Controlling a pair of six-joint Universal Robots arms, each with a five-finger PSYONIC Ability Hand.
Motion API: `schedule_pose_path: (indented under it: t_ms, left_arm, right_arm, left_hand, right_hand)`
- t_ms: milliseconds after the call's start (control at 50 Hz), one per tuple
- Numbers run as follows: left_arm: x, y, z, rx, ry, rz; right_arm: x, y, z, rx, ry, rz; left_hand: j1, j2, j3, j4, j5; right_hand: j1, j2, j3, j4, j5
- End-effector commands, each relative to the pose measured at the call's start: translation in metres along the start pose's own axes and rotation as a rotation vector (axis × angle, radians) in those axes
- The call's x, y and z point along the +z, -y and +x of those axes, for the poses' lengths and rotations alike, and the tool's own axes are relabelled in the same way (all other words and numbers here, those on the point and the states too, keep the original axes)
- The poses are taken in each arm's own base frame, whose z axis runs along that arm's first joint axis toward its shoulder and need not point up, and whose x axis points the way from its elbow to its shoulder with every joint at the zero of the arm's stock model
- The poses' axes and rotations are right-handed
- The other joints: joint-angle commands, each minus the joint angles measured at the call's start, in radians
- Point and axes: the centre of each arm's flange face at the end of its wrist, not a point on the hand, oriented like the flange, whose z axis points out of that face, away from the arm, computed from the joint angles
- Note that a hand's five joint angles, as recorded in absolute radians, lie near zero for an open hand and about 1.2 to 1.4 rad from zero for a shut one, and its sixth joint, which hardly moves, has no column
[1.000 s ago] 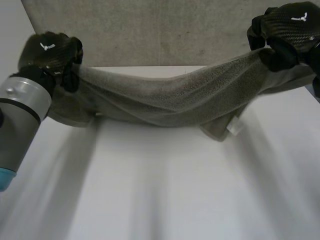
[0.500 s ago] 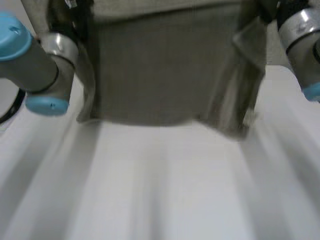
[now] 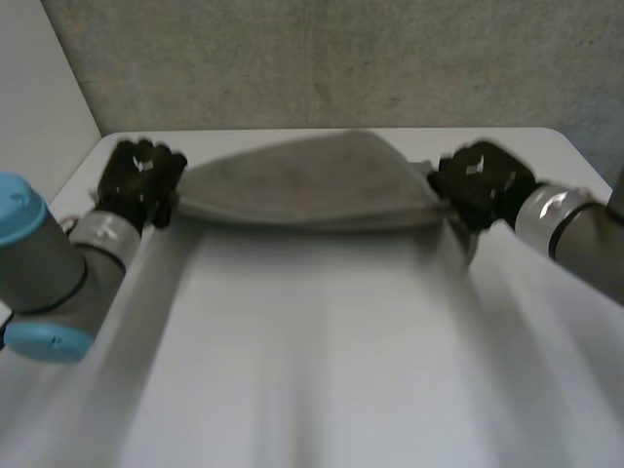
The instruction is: Fold the towel.
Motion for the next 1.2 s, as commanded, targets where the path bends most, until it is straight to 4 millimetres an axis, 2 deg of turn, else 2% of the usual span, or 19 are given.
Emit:
schedule_pose_path:
  t_ms: [20, 180, 260, 420, 500, 720, 760, 800, 820, 840, 860, 880, 980, 1000, 1020, 1060, 1080, 1120, 1200]
  left_arm:
    - [-0.013, -0.019, 0.008, 0.023, -0.041, -0.066]
    - [-0.014, -0.021, 0.005, 0.029, -0.035, -0.078]
    - [-0.014, -0.015, 0.002, 0.031, -0.027, -0.062]
    - [-0.013, -0.014, -0.003, 0.028, -0.010, -0.057]
    - [-0.013, -0.014, -0.003, 0.025, -0.011, -0.058]
    - [-0.013, -0.014, -0.004, 0.024, -0.005, -0.058]
    - [-0.013, -0.014, -0.005, 0.022, -0.003, -0.057]
    - [-0.013, -0.014, -0.005, 0.022, -0.004, -0.058]
    - [-0.013, -0.014, -0.005, 0.022, -0.004, -0.058]
    - [-0.013, -0.014, -0.005, 0.020, -0.005, -0.060]
    - [-0.013, -0.014, -0.005, 0.020, -0.005, -0.060]
    - [-0.013, -0.014, -0.005, 0.020, -0.005, -0.060]
    - [-0.015, -0.006, -0.008, 0.024, 0.004, -0.040]
    - [-0.016, -0.001, -0.012, 0.025, 0.011, -0.029]
    - [-0.016, -0.001, -0.012, 0.025, 0.011, -0.029]
    - [-0.018, 0.010, -0.017, 0.029, 0.025, -0.010]
    - [-0.018, 0.010, -0.017, 0.029, 0.025, -0.010]
    - [-0.022, 0.020, -0.026, 0.032, 0.045, 0.006]
    - [-0.026, 0.023, -0.028, 0.032, 0.051, 0.004]
  right_arm:
    - [0.008, -0.046, -0.035, 0.026, 0.080, -0.113]
    - [0.008, -0.065, -0.050, 0.105, 0.119, -0.170]
    - [0.007, -0.068, -0.052, 0.140, 0.108, -0.178]
    - [0.011, -0.077, -0.044, 0.135, -0.016, -0.213]
    - [0.011, -0.079, -0.042, 0.131, -0.043, -0.226]
    - [0.006, -0.093, -0.040, 0.158, -0.051, -0.279]
    - [0.005, -0.095, -0.039, 0.164, -0.055, -0.283]
    - [0.005, -0.095, -0.037, 0.165, -0.060, -0.280]
    - [0.005, -0.095, -0.037, 0.165, -0.060, -0.280]
    - [0.006, -0.095, -0.035, 0.164, -0.065, -0.279]
    - [0.006, -0.095, -0.035, 0.164, -0.065, -0.279]
    - [0.007, -0.094, -0.033, 0.160, -0.073, -0.274]
    - [0.005, -0.081, -0.013, 0.141, -0.129, -0.232]
    - [-0.001, -0.065, -0.001, 0.122, -0.168, -0.186]
    - [-0.001, -0.065, -0.001, 0.122, -0.168, -0.186]
    - [-0.016, -0.030, 0.021, 0.070, -0.252, -0.071]
    - [-0.016, -0.030, 0.021, 0.070, -0.253, -0.070]
    - [-0.027, -0.008, 0.033, 0.014, -0.318, 0.023]
    - [-0.033, 0.003, 0.035, -0.020, -0.326, 0.058]
  left_hand:
    - [-0.066, -0.131, -0.154, -0.136, -0.263]
    - [-0.066, -0.131, -0.154, -0.136, -0.263]
    - [-0.066, -0.131, -0.154, -0.136, -0.263]
    - [-0.066, -0.131, -0.154, -0.136, -0.263]
    - [-0.066, -0.131, -0.154, -0.136, -0.263]
    - [-0.066, -0.131, -0.154, -0.136, -0.263]
    - [-0.066, -0.131, -0.154, -0.136, -0.263]
    - [-0.066, -0.131, -0.154, -0.136, -0.263]
    - [-0.066, -0.131, -0.154, -0.136, -0.263]
    - [-0.066, -0.131, -0.154, -0.136, -0.263]
    - [-0.066, -0.131, -0.154, -0.136, -0.263]
    - [-0.066, -0.131, -0.154, -0.136, -0.263]
    - [-0.066, -0.131, -0.154, -0.136, -0.263]
    - [-0.066, -0.131, -0.154, -0.136, -0.263]
    - [-0.066, -0.131, -0.154, -0.136, -0.263]
    - [-0.066, -0.131, -0.154, -0.136, -0.263]
    - [-0.066, -0.131, -0.154, -0.136, -0.263]
    - [-0.066, -0.131, -0.154, -0.136, -0.263]
    - [-0.066, -0.131, -0.154, -0.136, -0.263]
  right_hand:
    - [0.066, 0.352, 0.054, 0.058, 0.031]
    - [0.066, 0.352, 0.054, 0.058, 0.031]
    - [-0.212, 0.075, -0.223, -0.220, -0.246]
    - [-0.514, -0.227, -0.526, -0.522, -0.549]
    - [-0.561, -0.275, -0.573, -0.569, -0.596]
    - [-0.524, -0.237, -0.535, -0.532, -0.558]
    - [-0.456, -0.169, -0.467, -0.464, -0.490]
    - [-0.220, 0.067, -0.231, -0.227, -0.254]
    - [-0.218, 0.069, -0.230, -0.226, -0.252]
    - [-0.026, 0.261, -0.038, -0.034, -0.061]
    - [-0.024, 0.262, -0.036, -0.032, -0.059]
    - [0.065, 0.352, 0.053, 0.057, 0.030]
    - [0.066, 0.352, 0.054, 0.058, 0.031]
    - [0.066, 0.352, 0.054, 0.058, 0.031]
    - [0.066, 0.352, 0.054, 0.058, 0.031]
    - [0.066, 0.352, 0.054, 0.058, 0.031]
    - [0.066, 0.352, 0.054, 0.058, 0.031]
    - [0.066, 0.352, 0.054, 0.058, 0.031]
    - [0.066, 0.352, 0.054, 0.058, 0.031]
